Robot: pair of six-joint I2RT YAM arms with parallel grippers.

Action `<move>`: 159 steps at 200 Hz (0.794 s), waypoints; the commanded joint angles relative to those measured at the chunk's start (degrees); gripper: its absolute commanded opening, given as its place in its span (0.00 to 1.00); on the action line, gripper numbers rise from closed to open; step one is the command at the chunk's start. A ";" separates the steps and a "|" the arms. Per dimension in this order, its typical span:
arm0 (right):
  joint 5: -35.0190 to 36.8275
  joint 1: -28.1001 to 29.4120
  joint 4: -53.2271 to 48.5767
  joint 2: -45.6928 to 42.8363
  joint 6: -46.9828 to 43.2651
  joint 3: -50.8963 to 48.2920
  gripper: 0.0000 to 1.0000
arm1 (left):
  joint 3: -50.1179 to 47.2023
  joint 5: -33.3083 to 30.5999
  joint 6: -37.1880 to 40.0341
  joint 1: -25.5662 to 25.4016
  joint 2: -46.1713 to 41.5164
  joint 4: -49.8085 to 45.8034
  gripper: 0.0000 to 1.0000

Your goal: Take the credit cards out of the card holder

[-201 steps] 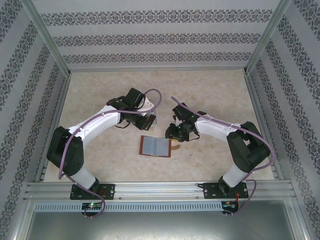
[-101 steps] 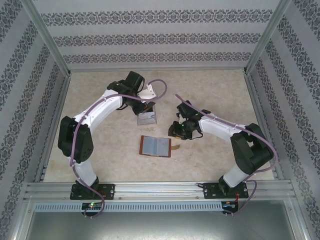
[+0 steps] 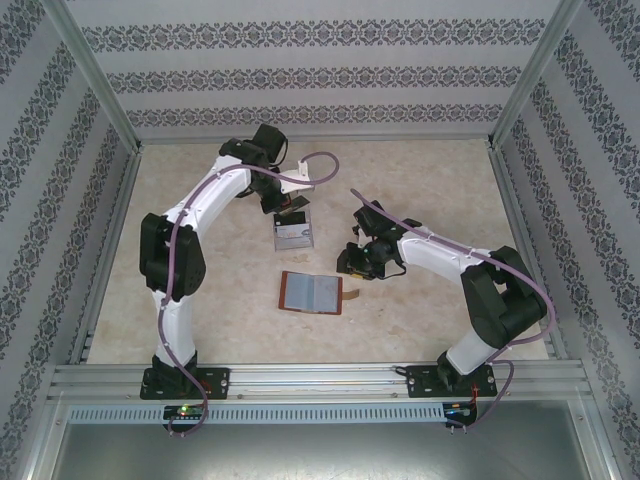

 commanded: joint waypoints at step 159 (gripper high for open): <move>-0.83 -0.68 -0.63 2.12 -0.54 2.13 0.36 | 16.07 -6.84 11.99 -0.58 13.88 -15.40 0.00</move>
